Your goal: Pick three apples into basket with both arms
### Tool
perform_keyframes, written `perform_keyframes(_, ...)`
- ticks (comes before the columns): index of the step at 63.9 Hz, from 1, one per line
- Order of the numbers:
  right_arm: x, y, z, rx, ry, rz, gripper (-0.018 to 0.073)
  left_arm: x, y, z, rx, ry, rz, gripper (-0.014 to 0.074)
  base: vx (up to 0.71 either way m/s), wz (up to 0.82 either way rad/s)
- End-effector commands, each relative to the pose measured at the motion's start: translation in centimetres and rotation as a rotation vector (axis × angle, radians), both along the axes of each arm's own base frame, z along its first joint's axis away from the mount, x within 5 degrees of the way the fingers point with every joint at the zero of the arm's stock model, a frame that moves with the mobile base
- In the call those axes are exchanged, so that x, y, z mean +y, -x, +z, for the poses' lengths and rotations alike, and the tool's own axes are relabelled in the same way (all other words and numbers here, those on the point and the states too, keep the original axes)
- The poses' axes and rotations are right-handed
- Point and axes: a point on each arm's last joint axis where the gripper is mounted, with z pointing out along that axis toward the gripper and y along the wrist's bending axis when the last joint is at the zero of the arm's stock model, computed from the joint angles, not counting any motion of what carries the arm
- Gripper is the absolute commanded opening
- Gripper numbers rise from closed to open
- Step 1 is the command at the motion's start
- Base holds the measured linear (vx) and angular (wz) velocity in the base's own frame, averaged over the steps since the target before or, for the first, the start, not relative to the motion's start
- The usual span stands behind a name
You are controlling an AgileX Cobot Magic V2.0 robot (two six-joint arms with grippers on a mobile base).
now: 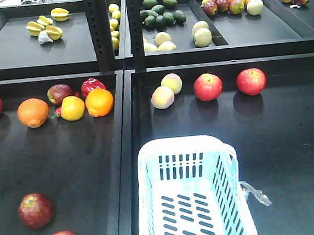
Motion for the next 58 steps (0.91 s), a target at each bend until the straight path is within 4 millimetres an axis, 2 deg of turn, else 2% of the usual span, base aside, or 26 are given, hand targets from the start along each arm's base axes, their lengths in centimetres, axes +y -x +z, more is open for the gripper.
perform_keyframes(1,0.0,0.0,0.2,-0.066,0.008,0.0,-0.0009,0.0,-1.5,3.3,0.059,-0.06,-0.002,-0.0006,0.0,0.0)
perform_keyframes(9,0.0,0.0,0.2,-0.068,0.008,0.0,-0.0009,-0.1,-3.4,5.1,0.242,-0.17,-0.017,-0.0006,0.0,0.0)
perform_keyframes(19,0.0,0.0,0.2,-0.068,0.008,0.0,-0.0009,-0.2,-5.6,5.4,0.427,-0.223,-0.052,-0.0006,0.0,0.0)
perform_keyframes(29,0.0,0.0,0.2,-0.068,0.008,0.0,-0.0009,-0.2,-6.9,4.7,0.493,-0.229,-0.055,-0.0006,0.0,0.0)
perform_keyframes(41,0.0,0.0,0.2,-0.068,0.008,0.0,-0.0009,-0.2,-7.0,4.5,0.509,-0.223,-0.061,0.0012,0.0,0.0)
perform_keyframes(49,0.0,0.0,0.2,-0.068,0.008,0.0,-0.0009,-0.4,-7.0,4.5,0.509,-0.199,-0.073,0.0099,0.0,0.0)
perform_keyframes(58,0.0,0.0,0.2,-0.068,0.008,0.0,-0.0009,-0.4,-7.0,4.5,0.507,-0.198,-0.073,0.0288,0.0,0.0)
